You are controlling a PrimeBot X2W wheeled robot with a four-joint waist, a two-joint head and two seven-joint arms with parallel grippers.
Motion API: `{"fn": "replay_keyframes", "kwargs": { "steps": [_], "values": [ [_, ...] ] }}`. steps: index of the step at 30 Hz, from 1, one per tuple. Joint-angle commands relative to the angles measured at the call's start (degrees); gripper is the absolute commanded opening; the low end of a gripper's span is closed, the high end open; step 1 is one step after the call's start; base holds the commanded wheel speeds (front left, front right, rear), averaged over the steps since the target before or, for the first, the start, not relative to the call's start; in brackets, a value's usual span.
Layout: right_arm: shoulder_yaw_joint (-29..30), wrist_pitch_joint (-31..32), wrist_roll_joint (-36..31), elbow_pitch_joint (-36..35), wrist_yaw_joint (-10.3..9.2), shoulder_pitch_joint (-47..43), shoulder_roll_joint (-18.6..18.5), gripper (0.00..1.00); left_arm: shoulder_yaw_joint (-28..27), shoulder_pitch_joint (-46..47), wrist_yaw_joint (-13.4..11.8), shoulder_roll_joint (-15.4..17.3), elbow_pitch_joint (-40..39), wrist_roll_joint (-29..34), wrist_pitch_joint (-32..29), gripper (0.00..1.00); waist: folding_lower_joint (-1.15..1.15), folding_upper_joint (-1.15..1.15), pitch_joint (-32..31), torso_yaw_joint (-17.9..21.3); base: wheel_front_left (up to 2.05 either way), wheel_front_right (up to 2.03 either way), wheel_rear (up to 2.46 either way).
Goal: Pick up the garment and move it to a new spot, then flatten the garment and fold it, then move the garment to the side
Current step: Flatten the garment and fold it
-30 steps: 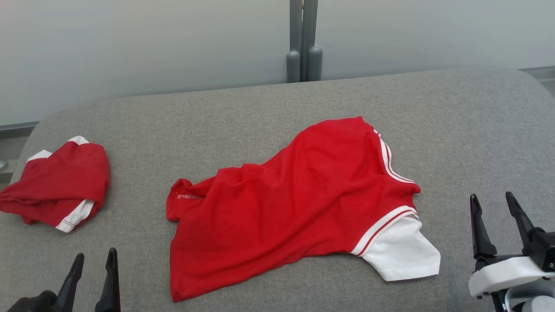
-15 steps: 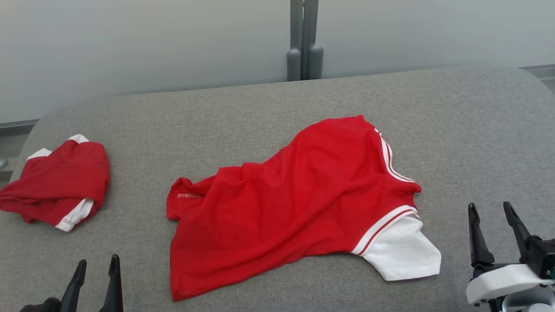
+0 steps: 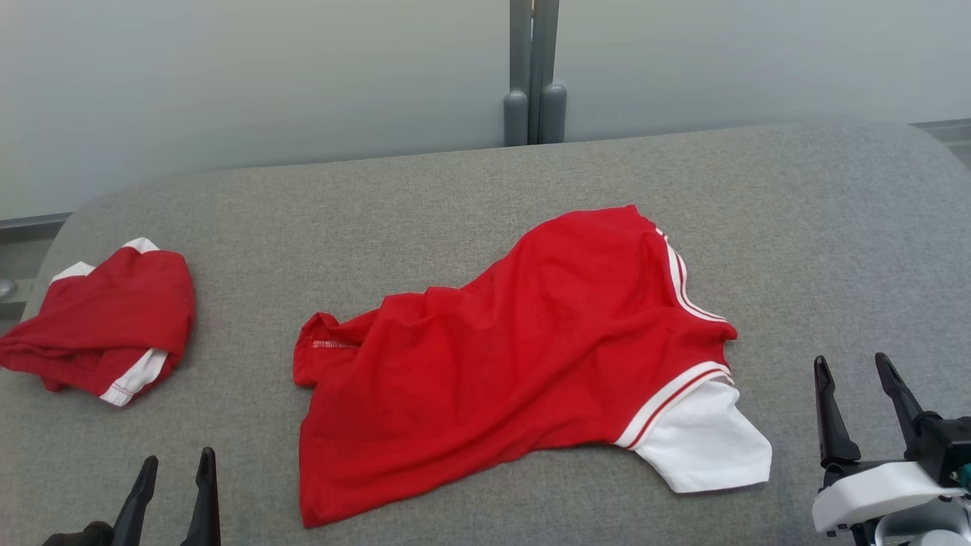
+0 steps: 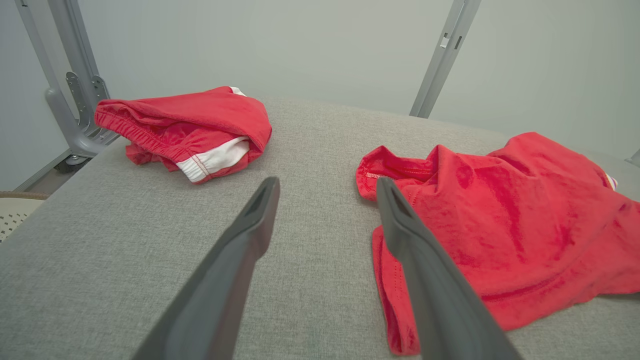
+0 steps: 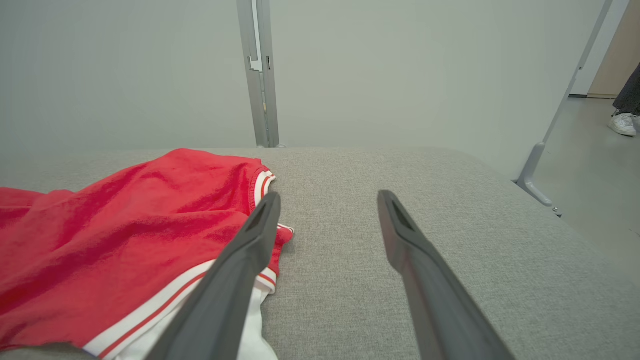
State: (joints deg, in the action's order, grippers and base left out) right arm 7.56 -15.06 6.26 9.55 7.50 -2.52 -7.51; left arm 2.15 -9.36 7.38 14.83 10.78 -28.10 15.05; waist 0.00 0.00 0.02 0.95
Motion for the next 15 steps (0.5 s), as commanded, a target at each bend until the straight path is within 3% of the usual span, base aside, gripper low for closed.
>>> {"fn": "replay_keyframes", "kwargs": {
  "steps": [1, 9, 11, 15],
  "values": [
    [-0.1, -0.17, -0.04, 0.18, -0.02, 0.36, -0.16, 1.0, 0.04, 0.29, 0.16, 0.12, -0.29, 0.22, 0.16, 1.0, 0.0, 0.0, -0.01, 0.02, 0.0, 0.0, 0.0],
    [-1.83, -0.17, 0.42, 1.77, -0.02, 0.25, -0.76, 1.0, 0.51, -0.08, 0.18, -0.09, 0.31, -0.35, 0.16, 1.0, 0.0, 0.0, 0.1, 0.29, 0.0, 0.0, 0.0],
    [-4.07, 0.17, 1.65, 4.3, -0.02, 0.12, -1.7, 1.0, 1.91, -0.21, 0.18, -0.08, 0.64, -1.32, -1.72, 1.0, 0.0, 0.0, 0.07, 0.45, 0.0, 0.0, 0.0],
    [-9.59, 7.32, 4.0, 5.02, -0.02, 2.16, -5.89, 1.0, 4.69, -0.21, 0.16, 0.07, -1.75, -5.64, -10.65, 1.0, 0.0, 0.0, 0.88, 0.88, 0.0, 0.0, 0.0]
  ]
}}
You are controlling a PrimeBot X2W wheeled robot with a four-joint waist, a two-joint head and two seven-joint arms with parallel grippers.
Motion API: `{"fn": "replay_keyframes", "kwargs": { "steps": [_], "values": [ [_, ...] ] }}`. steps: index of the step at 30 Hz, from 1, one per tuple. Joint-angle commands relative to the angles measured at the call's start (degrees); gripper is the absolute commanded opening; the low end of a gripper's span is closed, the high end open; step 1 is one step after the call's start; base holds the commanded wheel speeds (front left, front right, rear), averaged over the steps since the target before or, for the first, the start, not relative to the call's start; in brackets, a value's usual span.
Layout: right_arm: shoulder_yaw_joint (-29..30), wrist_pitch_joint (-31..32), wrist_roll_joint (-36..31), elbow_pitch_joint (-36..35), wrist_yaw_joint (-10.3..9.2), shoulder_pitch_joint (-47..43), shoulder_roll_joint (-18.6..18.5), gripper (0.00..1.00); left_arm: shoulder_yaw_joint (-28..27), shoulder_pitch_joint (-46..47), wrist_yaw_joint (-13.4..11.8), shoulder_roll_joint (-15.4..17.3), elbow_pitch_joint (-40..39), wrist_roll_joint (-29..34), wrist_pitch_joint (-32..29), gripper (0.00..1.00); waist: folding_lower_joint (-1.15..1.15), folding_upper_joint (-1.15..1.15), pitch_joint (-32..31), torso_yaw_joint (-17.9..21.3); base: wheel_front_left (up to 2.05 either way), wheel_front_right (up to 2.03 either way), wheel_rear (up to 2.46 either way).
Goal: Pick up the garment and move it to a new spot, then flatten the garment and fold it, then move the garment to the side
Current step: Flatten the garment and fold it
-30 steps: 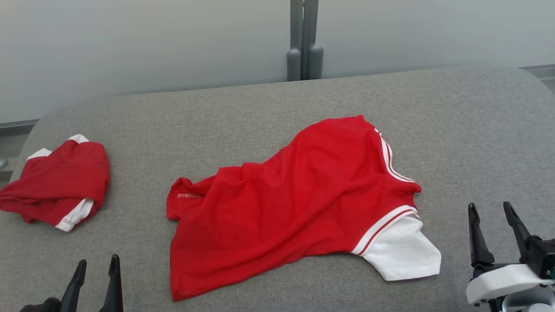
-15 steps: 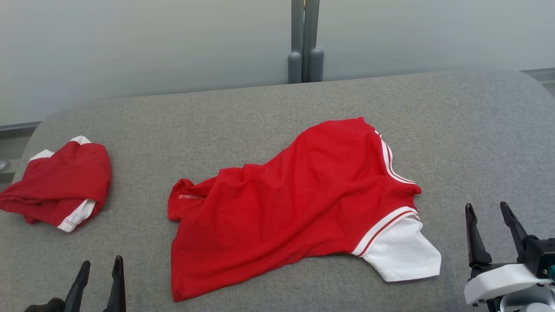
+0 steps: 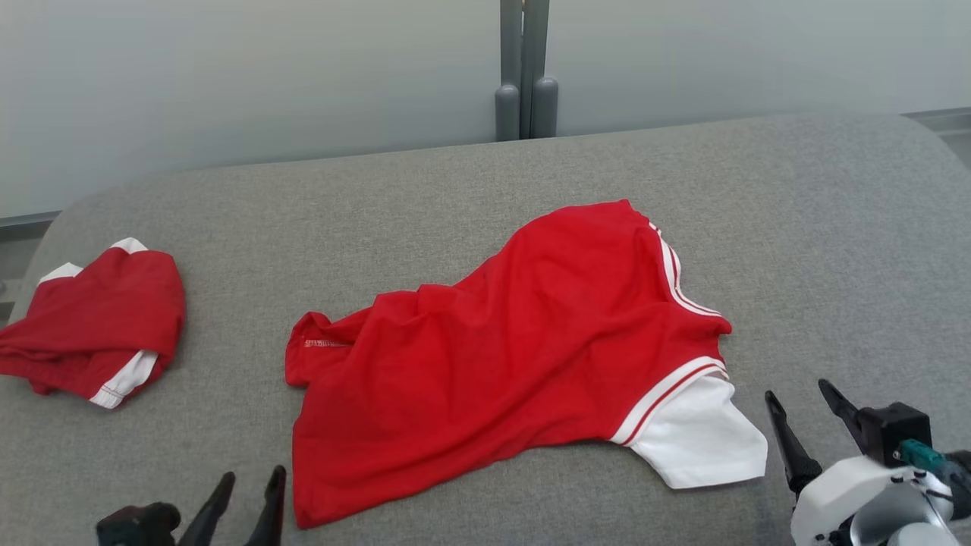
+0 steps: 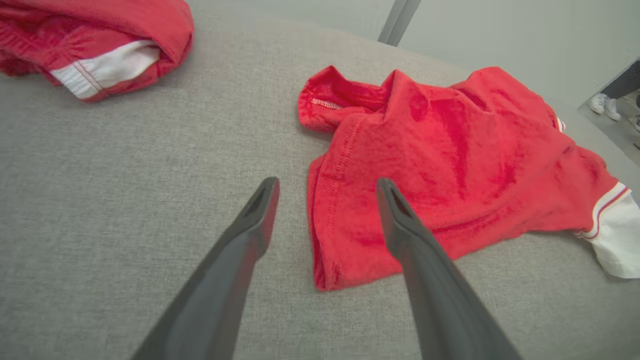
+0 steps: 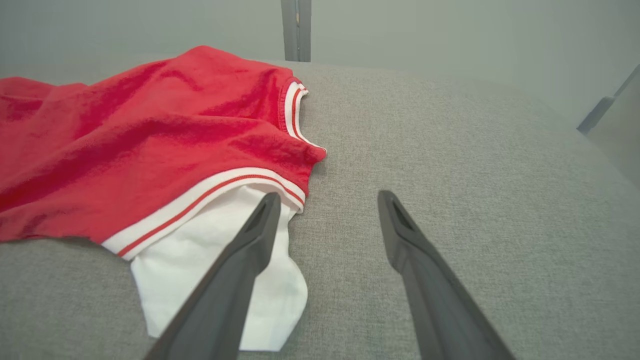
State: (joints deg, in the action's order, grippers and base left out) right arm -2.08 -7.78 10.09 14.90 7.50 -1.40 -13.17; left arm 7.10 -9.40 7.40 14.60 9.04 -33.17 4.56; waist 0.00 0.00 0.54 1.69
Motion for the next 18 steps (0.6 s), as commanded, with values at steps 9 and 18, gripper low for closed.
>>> {"fn": "replay_keyframes", "kwargs": {
  "steps": [9, 18],
  "values": [
    [-9.4, 17.67, 6.44, -8.21, -0.03, 0.47, -8.03, 1.0, 5.22, -2.37, -3.56, 1.7, -12.43, -3.24, -19.09, 1.0, 0.0, 0.0, 3.7, 0.63, 0.0, 0.0, 0.0],
    [-9.06, 24.0, 8.1, -11.13, -0.03, -0.86, -9.59, 1.0, 4.68, -2.94, -7.63, 2.47, -16.24, -4.8, -26.03, 1.0, 0.0, 0.0, 8.11, 1.24, 0.0, 0.0, 0.0]
  ]
}}
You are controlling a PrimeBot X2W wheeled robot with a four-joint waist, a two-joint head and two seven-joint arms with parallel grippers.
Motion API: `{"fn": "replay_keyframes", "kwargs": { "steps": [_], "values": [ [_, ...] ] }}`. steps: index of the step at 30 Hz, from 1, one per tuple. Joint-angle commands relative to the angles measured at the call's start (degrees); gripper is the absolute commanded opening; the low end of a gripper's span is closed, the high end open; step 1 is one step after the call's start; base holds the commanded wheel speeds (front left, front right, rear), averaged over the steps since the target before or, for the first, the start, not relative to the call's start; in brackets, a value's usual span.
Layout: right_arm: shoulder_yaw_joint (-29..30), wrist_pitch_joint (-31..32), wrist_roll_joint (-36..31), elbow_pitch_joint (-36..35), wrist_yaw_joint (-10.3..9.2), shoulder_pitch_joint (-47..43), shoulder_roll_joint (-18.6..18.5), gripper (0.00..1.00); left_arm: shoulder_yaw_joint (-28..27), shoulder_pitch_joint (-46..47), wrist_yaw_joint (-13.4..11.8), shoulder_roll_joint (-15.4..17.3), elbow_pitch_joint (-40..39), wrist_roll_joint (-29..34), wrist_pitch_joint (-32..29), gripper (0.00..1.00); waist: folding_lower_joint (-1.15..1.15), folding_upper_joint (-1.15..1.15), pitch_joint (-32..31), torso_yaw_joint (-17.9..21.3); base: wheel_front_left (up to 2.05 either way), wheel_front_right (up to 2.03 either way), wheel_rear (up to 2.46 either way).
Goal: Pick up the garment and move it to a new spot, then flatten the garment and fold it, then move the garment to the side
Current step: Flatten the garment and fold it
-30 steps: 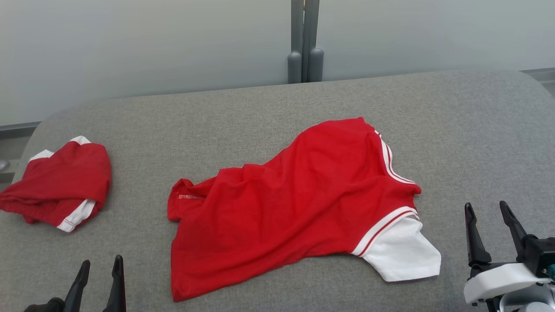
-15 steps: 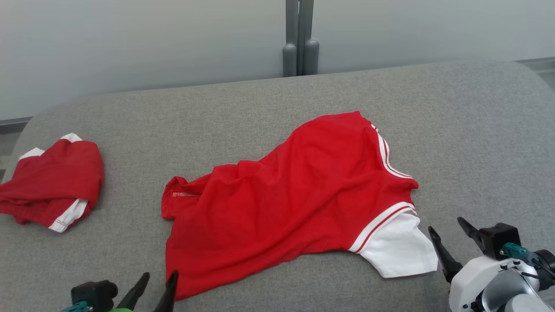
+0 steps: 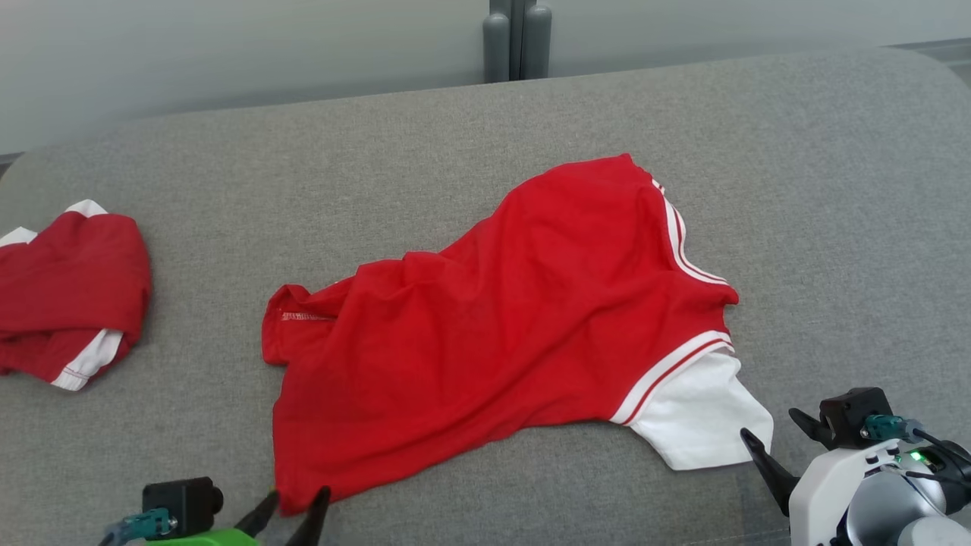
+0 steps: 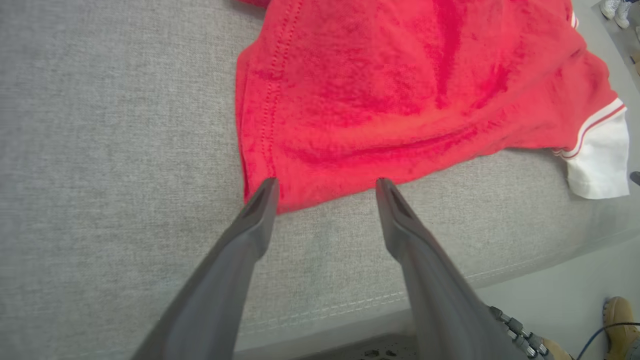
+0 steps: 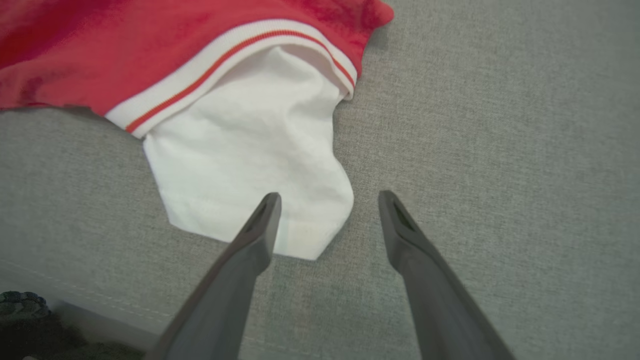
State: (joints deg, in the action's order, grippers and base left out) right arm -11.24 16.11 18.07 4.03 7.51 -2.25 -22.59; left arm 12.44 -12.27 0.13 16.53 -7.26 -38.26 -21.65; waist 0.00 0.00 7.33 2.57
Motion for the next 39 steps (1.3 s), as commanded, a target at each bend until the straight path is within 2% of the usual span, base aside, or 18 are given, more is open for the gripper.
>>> {"fn": "replay_keyframes", "kwargs": {
  "steps": [1, 5, 9, 14, 16, 17, 21, 22, 23, 25, 27, 28, 39],
  "values": [
    [0.13, 0.02, 0.07, -0.19, -0.04, 0.32, -0.04, 1.0, -1.05, 0.41, -0.95, 0.7, 0.57, 0.8, 0.41, 1.0, 0.0, 0.0, 1.8, 0.43, 0.0, 0.0, 0.0],
    [-0.26, -0.02, 0.15, 0.71, -0.04, 2.03, 0.47, 1.0, -1.25, 2.27, -1.36, -0.26, 2.81, -0.73, -0.53, 1.0, 0.0, 0.0, 3.66, 0.57, 0.0, 0.0, 0.0],
    [-2.02, 0.33, 0.76, 2.22, -0.04, 4.06, 0.67, 1.0, -0.74, 5.0, 0.31, -0.41, 7.63, -1.84, -0.87, 1.0, 0.0, 0.0, 5.48, 0.36, 0.0, 0.0, 0.0],
    [-4.53, 0.54, 2.33, 4.24, -0.04, 6.54, 0.77, 1.0, -0.01, 7.68, 0.99, -1.33, 13.54, -2.14, -0.72, 1.0, 0.0, 0.0, 6.8, 0.15, 0.0, 0.0, 0.0],
    [-5.61, 0.44, 3.3, 4.96, -0.04, 7.09, 0.44, 0.19, 0.19, 8.16, 1.1, -1.1, 15.89, -1.65, -0.59, 1.0, 0.0, 0.0, 6.97, 0.04, 0.0, 0.0, 0.0],
    [-5.65, -0.01, 3.76, 5.28, -0.04, 7.26, 0.42, 0.0, 0.33, 8.32, 1.23, -1.16, 16.91, -1.66, -0.55, 1.0, 0.0, 0.0, 6.99, 0.0, 0.0, 0.0, 0.0],
    [-5.85, -0.66, 4.82, 6.43, -0.06, 7.7, -0.05, 0.0, 0.54, 8.57, 1.28, -1.57, 19.47, -1.8, -0.19, 1.0, 0.0, 0.0, 6.86, -0.18, 0.0, 0.0, 0.0],
    [-6.02, -0.81, 4.95, 6.65, -0.06, 7.79, -0.15, 0.0, 0.64, 8.61, 1.39, -1.56, 19.93, -1.86, -0.22, 0.91, 0.0, 0.0, 6.76, -0.22, 0.0, 0.0, 0.0],
    [-6.21, -1.04, 5.23, 6.73, -0.06, 7.87, -0.18, 0.0, 0.69, 8.6, 1.46, -1.59, 20.29, -2.0, -0.21, 0.8, 0.0, 0.0, 6.66, -0.24, 0.0, 0.0, 0.0],
    [-6.63, -1.36, 5.77, 7.0, -0.06, 7.97, -0.3, 0.0, 0.89, 8.55, 1.34, -1.66, 20.97, -1.88, 0.09, 0.47, 0.0, 0.0, 6.43, -0.24, 0.0, 0.0, 0.0],
    [-6.96, -1.62, 6.17, 7.28, -0.06, 8.1, -0.41, 0.0, 1.3, 8.39, 1.35, -1.9, 21.58, -1.63, 0.19, 0.23, 0.0, 0.0, 6.17, -0.23, 0.0, 0.0, 0.0],
    [-7.06, -1.82, 6.37, 7.43, -0.06, 8.15, -0.51, 0.0, 1.64, 8.29, 1.43, -1.99, 21.94, -1.42, 0.26, 0.01, 0.0, 0.0, 6.05, -0.21, 0.0, 0.0, 0.0],
    [-7.05, -3.61, 7.16, 8.31, -0.06, 8.02, -0.95, 0.0, 2.34, 7.35, 2.55, -2.2, 21.91, -2.14, 1.05, 0.0, 0.0, 0.0, 5.39, -0.28, 0.0, 0.0, 0.0]
  ]
}}
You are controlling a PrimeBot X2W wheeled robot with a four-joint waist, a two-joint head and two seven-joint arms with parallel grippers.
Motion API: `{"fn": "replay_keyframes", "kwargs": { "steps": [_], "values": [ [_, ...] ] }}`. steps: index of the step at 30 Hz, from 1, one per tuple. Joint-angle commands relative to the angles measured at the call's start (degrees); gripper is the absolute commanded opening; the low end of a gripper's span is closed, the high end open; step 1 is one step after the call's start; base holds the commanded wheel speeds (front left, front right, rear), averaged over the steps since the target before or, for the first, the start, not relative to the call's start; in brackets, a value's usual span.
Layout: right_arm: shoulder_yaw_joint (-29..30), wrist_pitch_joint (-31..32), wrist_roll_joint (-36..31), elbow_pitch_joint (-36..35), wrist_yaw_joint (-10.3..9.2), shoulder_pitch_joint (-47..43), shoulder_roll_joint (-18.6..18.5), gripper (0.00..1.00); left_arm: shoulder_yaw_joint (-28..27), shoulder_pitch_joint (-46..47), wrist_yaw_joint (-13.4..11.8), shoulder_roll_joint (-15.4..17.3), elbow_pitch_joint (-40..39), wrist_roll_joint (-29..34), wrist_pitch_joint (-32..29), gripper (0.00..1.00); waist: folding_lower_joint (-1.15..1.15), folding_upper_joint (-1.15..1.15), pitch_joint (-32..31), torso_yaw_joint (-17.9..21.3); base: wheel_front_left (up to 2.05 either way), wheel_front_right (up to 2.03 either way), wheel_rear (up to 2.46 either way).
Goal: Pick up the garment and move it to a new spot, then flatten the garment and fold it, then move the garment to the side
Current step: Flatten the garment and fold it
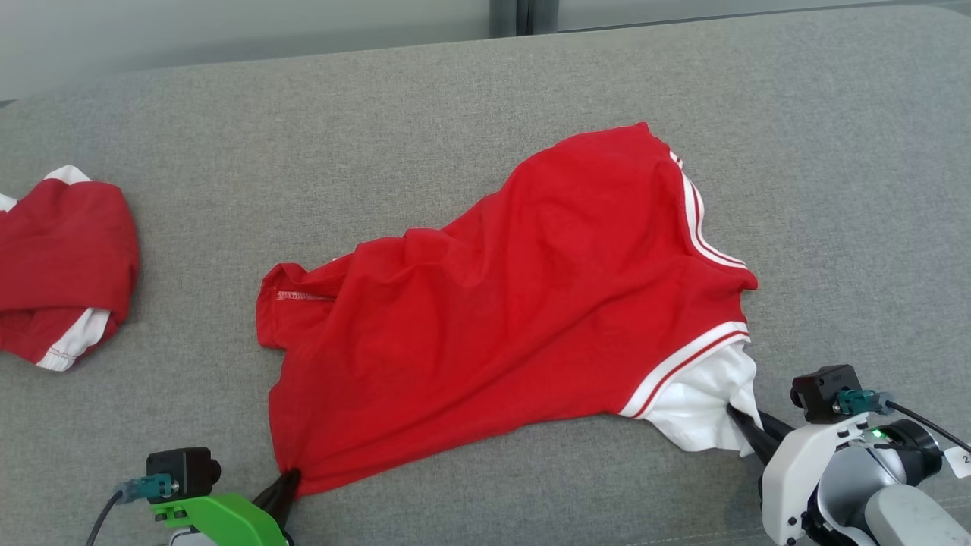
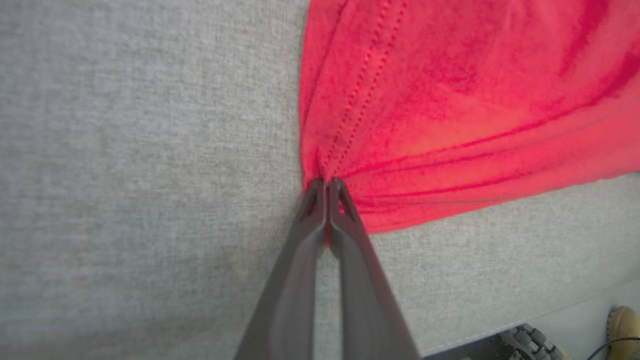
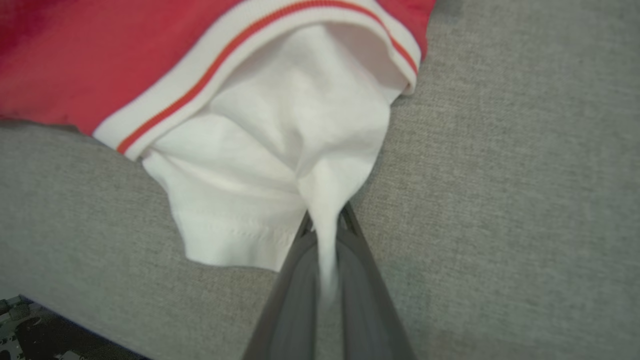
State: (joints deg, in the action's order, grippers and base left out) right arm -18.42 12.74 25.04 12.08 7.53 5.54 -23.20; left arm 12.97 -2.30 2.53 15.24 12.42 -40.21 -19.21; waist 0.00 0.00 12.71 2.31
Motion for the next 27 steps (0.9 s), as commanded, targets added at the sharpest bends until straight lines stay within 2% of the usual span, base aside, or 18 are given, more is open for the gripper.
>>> {"fn": "replay_keyframes", "kwargs": {
  "steps": [1, 7, 14, 21, 27],
  "values": [
    [0.18, -0.28, 0.16, 0.34, -0.08, 0.12, -0.33, 0.0, 1.66, -2.62, 0.13, -0.64, 1.76, -0.07, -1.13, 0.0, 0.0, 0.0, -0.06, -0.07, 0.0, 0.0, 0.0],
    [0.34, -1.29, 0.76, 0.2, -0.08, -0.24, -0.2, 0.0, 1.22, -2.85, 0.23, 0.02, -4.23, -0.62, -0.83, 0.0, 0.0, 0.0, -0.25, -0.41, 0.0, 0.0, 0.0],
    [2.18, -3.82, 3.53, -4.39, -0.08, -0.41, -0.74, 0.0, -0.13, -4.48, -0.49, 1.19, -16.69, -1.91, -1.7, 0.0, 0.0, 0.0, -0.33, -0.74, 0.0, 0.0, 0.0],
    [6.83, -6.93, 10.74, -14.95, -0.06, -1.91, -0.96, 0.0, -2.34, -6.48, -1.83, 1.54, -28.92, -4.17, -1.98, 0.0, 0.0, 0.0, -0.72, -0.57, 0.0, 0.0, 0.0],
    [12.9, -9.17, 18.17, -26.54, -0.05, -3.04, -2.08, 0.0, -5.17, -7.19, -1.97, 1.7, -39.04, -7.7, -2.12, 0.0, 0.0, 0.0, -1.68, 0.1, 0.0, 0.0, 0.0]
  ]
}}
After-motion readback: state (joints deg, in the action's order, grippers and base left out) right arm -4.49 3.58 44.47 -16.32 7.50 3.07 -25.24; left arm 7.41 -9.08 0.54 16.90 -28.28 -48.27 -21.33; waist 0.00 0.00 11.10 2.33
